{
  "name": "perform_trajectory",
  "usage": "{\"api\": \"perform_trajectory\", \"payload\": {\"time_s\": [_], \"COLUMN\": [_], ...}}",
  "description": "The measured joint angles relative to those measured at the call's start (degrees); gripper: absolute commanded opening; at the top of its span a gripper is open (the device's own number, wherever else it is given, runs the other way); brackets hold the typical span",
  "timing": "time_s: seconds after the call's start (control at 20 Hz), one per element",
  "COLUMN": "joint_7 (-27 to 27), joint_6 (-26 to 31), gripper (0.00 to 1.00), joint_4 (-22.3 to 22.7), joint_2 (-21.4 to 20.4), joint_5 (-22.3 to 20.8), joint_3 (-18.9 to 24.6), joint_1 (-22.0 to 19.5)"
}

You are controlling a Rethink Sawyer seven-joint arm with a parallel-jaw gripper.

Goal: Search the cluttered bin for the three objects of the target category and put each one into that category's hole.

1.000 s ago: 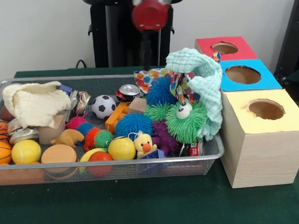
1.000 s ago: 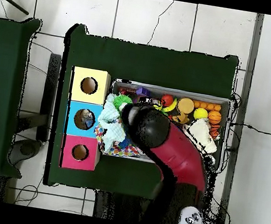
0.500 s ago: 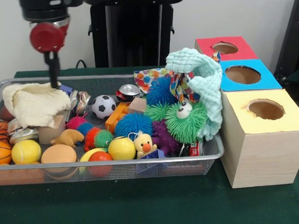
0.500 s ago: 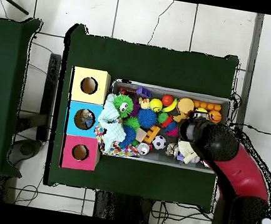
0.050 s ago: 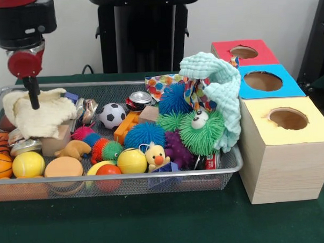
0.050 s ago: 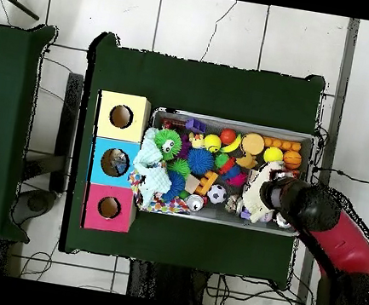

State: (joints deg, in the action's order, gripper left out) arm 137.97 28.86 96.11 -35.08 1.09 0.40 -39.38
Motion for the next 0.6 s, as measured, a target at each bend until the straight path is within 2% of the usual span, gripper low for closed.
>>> {"api": "perform_trajectory", "payload": {"time_s": [0.6], "joint_7": [0.0], "joint_6": [-1.38], "gripper": [1.0], "joint_4": [3.04], "joint_2": [4.01], "joint_5": [-3.47], "joint_3": [6.53], "joint_1": [-4.53]}}
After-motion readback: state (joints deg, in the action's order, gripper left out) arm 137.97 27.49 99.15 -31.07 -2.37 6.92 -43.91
